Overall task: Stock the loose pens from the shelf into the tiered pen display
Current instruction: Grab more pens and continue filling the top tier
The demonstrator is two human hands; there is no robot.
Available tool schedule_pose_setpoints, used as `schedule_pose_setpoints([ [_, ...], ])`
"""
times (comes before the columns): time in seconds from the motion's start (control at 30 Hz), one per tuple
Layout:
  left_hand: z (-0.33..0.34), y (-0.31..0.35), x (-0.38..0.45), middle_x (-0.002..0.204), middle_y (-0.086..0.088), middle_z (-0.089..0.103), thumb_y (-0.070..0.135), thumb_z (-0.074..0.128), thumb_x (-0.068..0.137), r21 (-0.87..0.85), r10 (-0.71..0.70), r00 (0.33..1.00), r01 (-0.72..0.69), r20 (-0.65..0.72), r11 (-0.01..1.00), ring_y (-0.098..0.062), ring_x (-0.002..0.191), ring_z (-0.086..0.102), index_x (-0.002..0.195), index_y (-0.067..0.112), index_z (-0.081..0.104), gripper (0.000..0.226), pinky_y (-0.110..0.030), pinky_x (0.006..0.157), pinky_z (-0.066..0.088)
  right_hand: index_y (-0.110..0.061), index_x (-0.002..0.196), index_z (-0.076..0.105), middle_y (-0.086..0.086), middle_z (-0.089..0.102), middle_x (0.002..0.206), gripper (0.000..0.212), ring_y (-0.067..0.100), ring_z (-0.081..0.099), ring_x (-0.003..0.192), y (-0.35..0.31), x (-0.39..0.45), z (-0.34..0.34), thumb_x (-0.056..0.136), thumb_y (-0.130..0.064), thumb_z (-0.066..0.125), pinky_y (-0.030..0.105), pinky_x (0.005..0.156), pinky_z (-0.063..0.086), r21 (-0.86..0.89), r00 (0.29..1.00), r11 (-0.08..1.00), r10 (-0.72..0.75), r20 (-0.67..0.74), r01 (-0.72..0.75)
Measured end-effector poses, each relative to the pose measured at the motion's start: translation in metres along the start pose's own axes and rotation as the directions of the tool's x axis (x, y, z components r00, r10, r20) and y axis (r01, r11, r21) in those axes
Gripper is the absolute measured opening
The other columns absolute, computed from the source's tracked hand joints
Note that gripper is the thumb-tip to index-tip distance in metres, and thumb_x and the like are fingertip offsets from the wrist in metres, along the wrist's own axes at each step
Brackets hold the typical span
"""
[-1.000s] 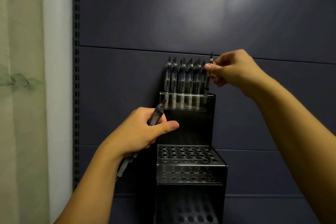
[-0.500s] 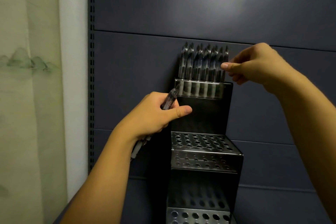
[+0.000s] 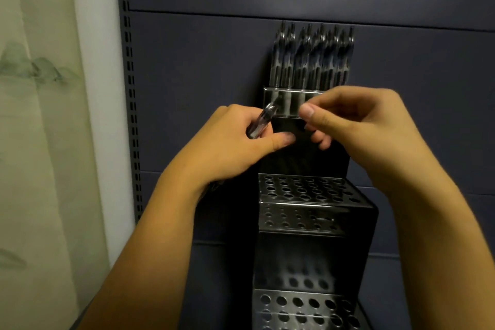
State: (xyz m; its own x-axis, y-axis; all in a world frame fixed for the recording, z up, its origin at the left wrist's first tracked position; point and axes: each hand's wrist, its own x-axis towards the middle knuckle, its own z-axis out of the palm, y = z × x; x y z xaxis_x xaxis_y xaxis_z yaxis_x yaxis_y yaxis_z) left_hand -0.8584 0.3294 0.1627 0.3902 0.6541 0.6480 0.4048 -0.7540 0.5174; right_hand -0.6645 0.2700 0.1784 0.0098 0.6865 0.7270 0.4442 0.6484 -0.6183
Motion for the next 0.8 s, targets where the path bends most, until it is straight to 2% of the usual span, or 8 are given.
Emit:
schedule_pose_setpoints([
  [0.13, 0.004, 0.007, -0.001, 0.057, 0.006, 0.056, 0.052, 0.07, 0.082, 0.087, 0.041, 0.999, -0.041, 0.001, 0.995, -0.004, 0.049, 0.045, 0.071, 0.018, 0.062, 0.037, -0.016, 0.047, 0.036, -0.018, 0.088, 0.079, 0.001, 0.075, 0.074, 0.023, 0.01, 0.068, 0.067, 0.006, -0.002, 0.006, 0.078, -0.038, 0.076, 0.027, 0.063, 0.054, 0.053, 0.995, 0.998, -0.041, 0.086, 0.037],
  [0.23, 0.006, 0.011, -0.001, 0.061, 0.003, 0.059, 0.047, 0.069, 0.083, 0.148, 0.069, 0.998, -0.07, 0.01, 0.987, -0.006, 0.051, 0.049, 0.074, 0.019, 0.065, 0.03, -0.017, 0.047, 0.037, -0.015, 0.09, 0.079, 0.0, 0.078, 0.082, 0.023, 0.009, 0.073, 0.076, 0.008, -0.003, 0.01, 0.079, -0.034, 0.077, 0.017, 0.065, 0.052, 0.059, 0.987, 0.996, -0.075, 0.143, 0.067],
  [0.33, 0.009, 0.012, 0.0, 0.061, 0.003, 0.059, 0.041, 0.07, 0.087, 0.183, 0.082, 0.997, -0.082, 0.008, 0.98, -0.005, 0.051, 0.05, 0.072, 0.019, 0.064, 0.027, -0.015, 0.047, 0.038, -0.009, 0.088, 0.078, 0.003, 0.078, 0.08, 0.018, 0.009, 0.073, 0.074, 0.011, -0.002, 0.011, 0.08, -0.026, 0.079, 0.014, 0.063, 0.05, 0.101, 0.989, 0.993, -0.08, 0.122, 0.068],
  [0.5, 0.013, 0.012, 0.001, 0.058, 0.007, 0.057, 0.037, 0.067, 0.091, 0.198, 0.102, 0.995, -0.102, 0.007, 0.975, -0.005, 0.051, 0.052, 0.072, 0.025, 0.062, 0.024, -0.015, 0.047, 0.038, -0.007, 0.085, 0.077, 0.007, 0.077, 0.081, 0.019, 0.022, 0.075, 0.077, 0.012, -0.001, 0.017, 0.078, -0.023, 0.085, 0.026, 0.065, 0.055, 0.117, 0.997, 0.99, -0.077, 0.028, 0.074],
  [0.57, 0.013, 0.013, 0.0, 0.062, 0.007, 0.06, 0.043, 0.066, 0.09, 0.18, 0.12, 0.993, -0.119, 0.005, 0.976, -0.005, 0.053, 0.053, 0.079, 0.026, 0.068, 0.021, -0.016, 0.049, 0.039, -0.001, 0.086, 0.076, 0.011, 0.077, 0.081, 0.017, 0.021, 0.075, 0.078, 0.01, -0.003, 0.017, 0.079, -0.016, 0.083, 0.025, 0.068, 0.057, 0.195, 0.999, 0.98, -0.048, 0.01, 0.045],
  [0.63, 0.011, 0.013, 0.0, 0.066, 0.004, 0.065, 0.055, 0.066, 0.085, 0.154, 0.132, 0.991, -0.127, -0.018, 0.98, -0.008, 0.054, 0.054, 0.085, 0.022, 0.073, 0.033, -0.02, 0.049, 0.041, 0.003, 0.088, 0.075, 0.012, 0.077, 0.084, 0.015, 0.023, 0.076, 0.082, 0.008, -0.004, 0.016, 0.081, -0.01, 0.08, 0.028, 0.073, 0.06, 0.3, 1.0, 0.954, -0.004, 0.01, 0.001],
  [0.7, 0.007, 0.009, -0.001, 0.064, 0.003, 0.065, 0.059, 0.07, 0.08, 0.142, 0.12, 0.992, -0.114, -0.036, 0.983, -0.01, 0.053, 0.055, 0.079, 0.02, 0.071, 0.039, -0.023, 0.049, 0.043, 0.001, 0.089, 0.075, 0.01, 0.077, 0.086, 0.012, 0.021, 0.075, 0.084, 0.007, -0.003, 0.014, 0.083, -0.009, 0.077, 0.027, 0.074, 0.058, 0.389, 0.999, 0.921, 0.039, -0.017, -0.029],
  [0.8, -0.003, -0.005, 0.0, 0.055, 0.005, 0.052, 0.056, 0.077, 0.076, 0.076, 0.061, 0.996, -0.057, -0.059, 0.996, -0.006, 0.051, 0.046, 0.065, 0.017, 0.058, 0.045, -0.019, 0.049, 0.037, -0.003, 0.095, 0.073, 0.014, 0.077, 0.097, 0.009, 0.028, 0.076, 0.094, 0.006, -0.001, 0.007, 0.089, -0.009, 0.069, 0.033, 0.08, 0.061, 0.54, 0.991, 0.841, 0.096, -0.093, -0.031],
])
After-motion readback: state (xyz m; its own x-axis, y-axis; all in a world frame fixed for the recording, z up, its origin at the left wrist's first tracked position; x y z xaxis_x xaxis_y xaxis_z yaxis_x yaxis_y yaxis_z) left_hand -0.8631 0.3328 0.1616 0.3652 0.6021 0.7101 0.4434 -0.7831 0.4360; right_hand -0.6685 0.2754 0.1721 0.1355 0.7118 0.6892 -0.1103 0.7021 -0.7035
